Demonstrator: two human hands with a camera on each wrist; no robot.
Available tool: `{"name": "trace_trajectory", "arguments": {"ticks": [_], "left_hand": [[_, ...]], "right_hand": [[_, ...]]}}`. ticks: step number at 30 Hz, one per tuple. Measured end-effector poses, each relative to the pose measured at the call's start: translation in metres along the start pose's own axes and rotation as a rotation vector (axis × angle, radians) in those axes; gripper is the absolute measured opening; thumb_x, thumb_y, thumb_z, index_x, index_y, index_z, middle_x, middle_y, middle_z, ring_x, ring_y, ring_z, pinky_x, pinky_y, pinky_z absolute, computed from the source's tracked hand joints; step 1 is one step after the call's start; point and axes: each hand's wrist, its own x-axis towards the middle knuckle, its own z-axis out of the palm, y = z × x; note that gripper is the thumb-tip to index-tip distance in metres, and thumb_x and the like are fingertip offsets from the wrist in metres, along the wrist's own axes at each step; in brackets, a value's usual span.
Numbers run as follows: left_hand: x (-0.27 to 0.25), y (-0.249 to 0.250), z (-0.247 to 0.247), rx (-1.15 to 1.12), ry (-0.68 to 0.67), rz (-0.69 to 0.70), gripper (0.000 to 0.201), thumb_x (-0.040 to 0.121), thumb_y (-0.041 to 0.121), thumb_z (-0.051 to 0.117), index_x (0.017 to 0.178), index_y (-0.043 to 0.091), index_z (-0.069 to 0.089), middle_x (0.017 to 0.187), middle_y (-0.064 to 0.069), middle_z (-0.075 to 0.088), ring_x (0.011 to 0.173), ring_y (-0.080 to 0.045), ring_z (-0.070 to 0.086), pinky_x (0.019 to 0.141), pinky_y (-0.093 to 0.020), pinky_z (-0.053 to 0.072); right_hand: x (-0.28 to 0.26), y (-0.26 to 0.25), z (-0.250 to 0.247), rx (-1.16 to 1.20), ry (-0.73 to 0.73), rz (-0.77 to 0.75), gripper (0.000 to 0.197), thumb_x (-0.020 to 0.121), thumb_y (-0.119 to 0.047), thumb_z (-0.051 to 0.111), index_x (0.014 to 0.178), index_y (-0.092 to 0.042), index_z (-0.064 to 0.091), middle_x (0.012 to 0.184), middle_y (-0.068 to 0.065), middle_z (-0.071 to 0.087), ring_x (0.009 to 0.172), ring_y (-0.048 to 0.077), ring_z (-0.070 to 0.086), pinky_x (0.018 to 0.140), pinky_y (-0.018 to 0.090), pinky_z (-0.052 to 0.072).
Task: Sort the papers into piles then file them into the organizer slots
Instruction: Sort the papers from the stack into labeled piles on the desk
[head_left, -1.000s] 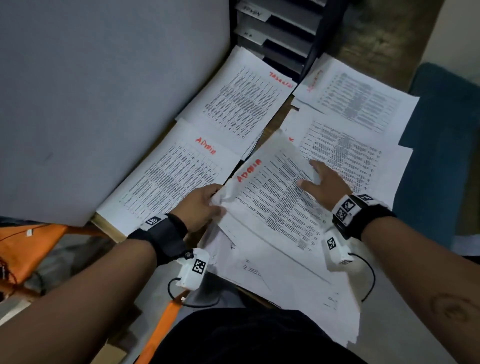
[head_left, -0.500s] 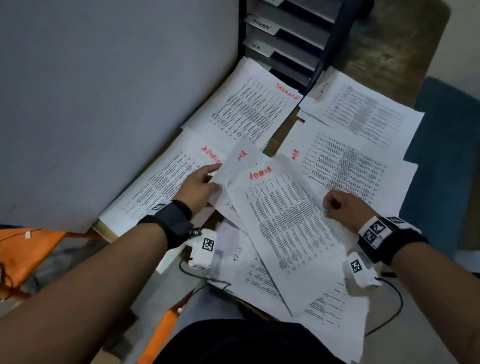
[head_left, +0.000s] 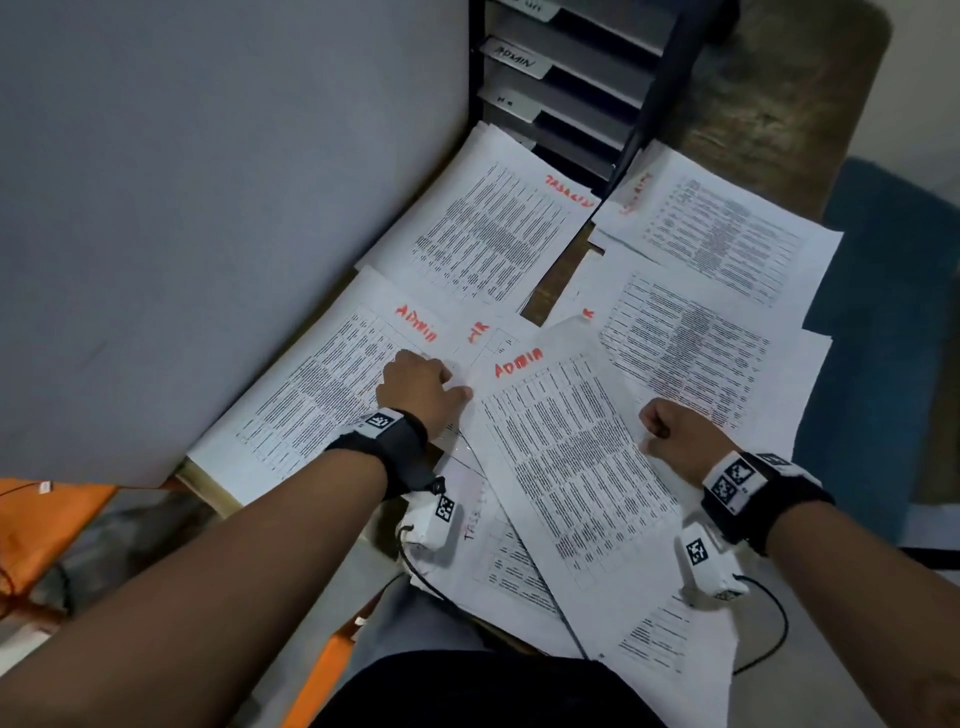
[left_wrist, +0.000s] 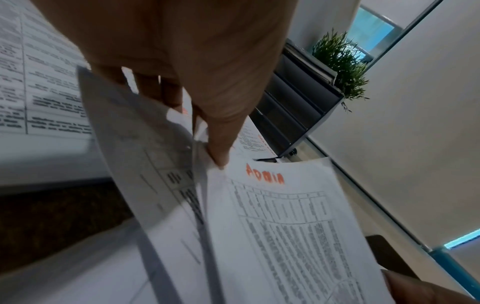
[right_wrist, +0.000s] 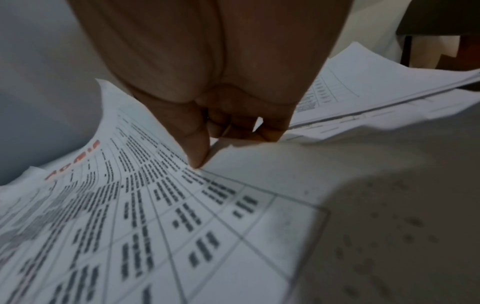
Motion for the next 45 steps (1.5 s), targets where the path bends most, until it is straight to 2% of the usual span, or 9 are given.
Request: {"name": "trace_trajectory", "arguments": {"ticks": [6,10,16,18,22,26,30,35,45], "left_hand": [[-0.013,0.013,-0.004,-0.1,0.231,0.319,0.02,0.091,0.031,0.066,0.105,0.018,0.068,0.151,-0.005,0.036,0.135,-0.028,0.038,0.109,-0.044,0.035],[-0.028,0.029,-0.025,-0.538,-0.044,0.461,0.001,0.101,0.026,0.051,0.101,0.027,0.051,0.09,0.008,0.062,0.071,-0.006,0.054,0.064,-0.028,0.044],[-0.003,0.049,-0.034,-1.268,-0.021,-0.034,0.043,0.083,0.045,0.07,0.115,0.021,0.055,0.1,-0.004,0.072,0.084,-0.023,0.069,0.078,-0.039,0.054],[-0.001,0.055,-0.036,-1.181,0.034,-0.108,0.065,0.078,0.057,0.069,0.126,0.016,0.053,0.107,-0.001,0.066,0.082,-0.016,0.066,0.075,-0.031,0.053],[-0.001,0.053,-0.037,-0.763,-0.039,0.007,0.021,0.098,0.032,0.053,0.111,0.016,0.057,0.098,0.007,0.055,0.086,-0.012,0.054,0.073,-0.023,0.042],[0.015,0.024,-0.059,-0.265,0.1,0.068,0.009,0.098,0.018,0.042,0.091,0.016,0.048,0.084,-0.002,0.056,0.08,-0.024,0.051,0.063,-0.03,0.031],[0.03,-0.023,-0.084,0.045,0.149,0.011,0.025,0.097,0.01,0.04,0.12,0.009,0.05,0.107,-0.021,0.061,0.1,-0.039,0.06,0.075,-0.036,0.04],[0.033,-0.067,-0.089,0.166,0.154,-0.092,0.026,0.096,0.007,0.04,0.121,0.001,0.048,0.122,-0.031,0.057,0.109,-0.048,0.058,0.091,-0.051,0.045],[0.024,-0.104,-0.088,0.123,0.156,-0.231,0.032,0.092,-0.003,0.038,0.123,-0.005,0.042,0.123,-0.034,0.056,0.113,-0.05,0.057,0.091,-0.051,0.046]], "right_hand": [[0.008,0.004,-0.001,0.156,0.058,0.045,0.045,0.075,-0.009,0.076,0.111,-0.015,0.05,0.098,0.001,0.047,0.084,0.017,0.049,0.071,0.026,0.043],[0.015,-0.008,-0.023,0.588,0.212,0.044,0.102,0.062,-0.031,0.091,0.145,-0.022,0.032,0.142,-0.005,0.039,0.121,0.015,0.05,0.102,0.042,0.043],[0.008,-0.048,-0.032,0.941,-0.052,-0.044,0.011,0.082,-0.007,0.07,0.092,-0.011,0.068,0.08,-0.001,0.076,0.075,0.016,0.07,0.064,0.023,0.054],[0.014,-0.053,-0.025,0.995,0.041,-0.02,0.022,0.081,-0.014,0.074,0.103,-0.013,0.071,0.097,0.004,0.076,0.095,0.025,0.071,0.082,0.035,0.055],[0.034,-0.054,-0.006,1.049,0.187,0.068,0.062,0.058,-0.052,0.087,0.113,-0.028,0.069,0.109,0.001,0.074,0.107,0.027,0.067,0.099,0.051,0.048],[0.025,-0.096,0.014,1.099,-0.081,0.087,0.041,0.083,-0.017,0.07,0.121,-0.011,0.059,0.111,0.013,0.071,0.101,0.038,0.068,0.089,0.061,0.051],[0.022,-0.129,0.034,0.979,-0.204,0.08,0.011,0.092,-0.002,0.058,0.097,-0.012,0.055,0.088,0.009,0.063,0.072,0.021,0.064,0.064,0.033,0.057],[0.047,-0.122,0.033,0.239,0.115,-0.063,0.025,0.085,-0.02,0.069,0.108,-0.017,0.06,0.108,0.001,0.056,0.095,0.018,0.059,0.079,0.025,0.042],[0.099,-0.135,0.014,0.006,0.142,-0.009,0.065,0.076,-0.039,0.074,0.133,-0.023,0.046,0.132,0.002,0.055,0.122,0.027,0.051,0.099,0.042,0.046]]}}
